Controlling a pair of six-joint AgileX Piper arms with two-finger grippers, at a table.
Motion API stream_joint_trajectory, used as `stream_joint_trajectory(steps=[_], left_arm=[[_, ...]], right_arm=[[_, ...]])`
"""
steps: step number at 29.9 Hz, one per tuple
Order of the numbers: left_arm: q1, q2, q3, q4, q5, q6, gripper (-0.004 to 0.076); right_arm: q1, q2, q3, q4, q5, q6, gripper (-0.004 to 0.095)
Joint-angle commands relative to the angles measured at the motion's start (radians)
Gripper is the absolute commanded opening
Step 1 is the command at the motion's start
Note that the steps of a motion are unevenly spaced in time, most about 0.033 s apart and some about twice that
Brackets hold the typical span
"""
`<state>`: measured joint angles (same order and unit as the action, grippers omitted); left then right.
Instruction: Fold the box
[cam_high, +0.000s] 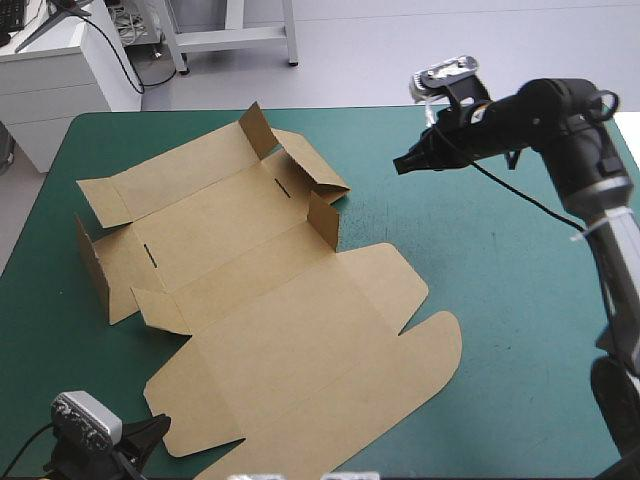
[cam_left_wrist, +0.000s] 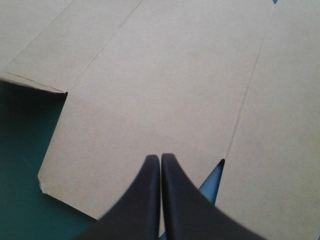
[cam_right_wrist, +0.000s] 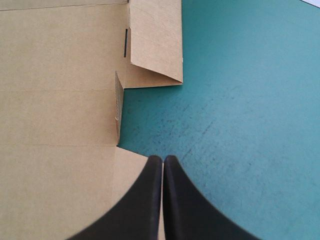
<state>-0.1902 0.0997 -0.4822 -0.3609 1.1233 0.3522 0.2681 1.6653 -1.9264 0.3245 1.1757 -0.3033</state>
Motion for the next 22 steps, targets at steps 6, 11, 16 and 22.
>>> stream_joint_trajectory(steps=[6, 11, 16, 22], left_arm=[[0.000, 0.013, -0.022, -0.024, -0.057, -0.010, -0.0008], [0.000, 0.013, -0.022, -0.024, -0.057, -0.010, -0.0008], [0.000, 0.013, -0.022, -0.023, -0.057, -0.010, -0.0008], [0.000, 0.013, -0.022, -0.020, -0.057, -0.010, -0.0008]], right_arm=[[0.114, 0.188, -0.243, 0.000, -0.019, 0.007, 0.0003], [0.140, 0.223, -0.246, -0.018, -0.003, 0.037, 0.0048], [0.170, 0.228, -0.246, -0.016, -0.051, 0.025, 0.0223], [0.199, 0.263, -0.246, -0.019, -0.071, -0.012, 0.0472]])
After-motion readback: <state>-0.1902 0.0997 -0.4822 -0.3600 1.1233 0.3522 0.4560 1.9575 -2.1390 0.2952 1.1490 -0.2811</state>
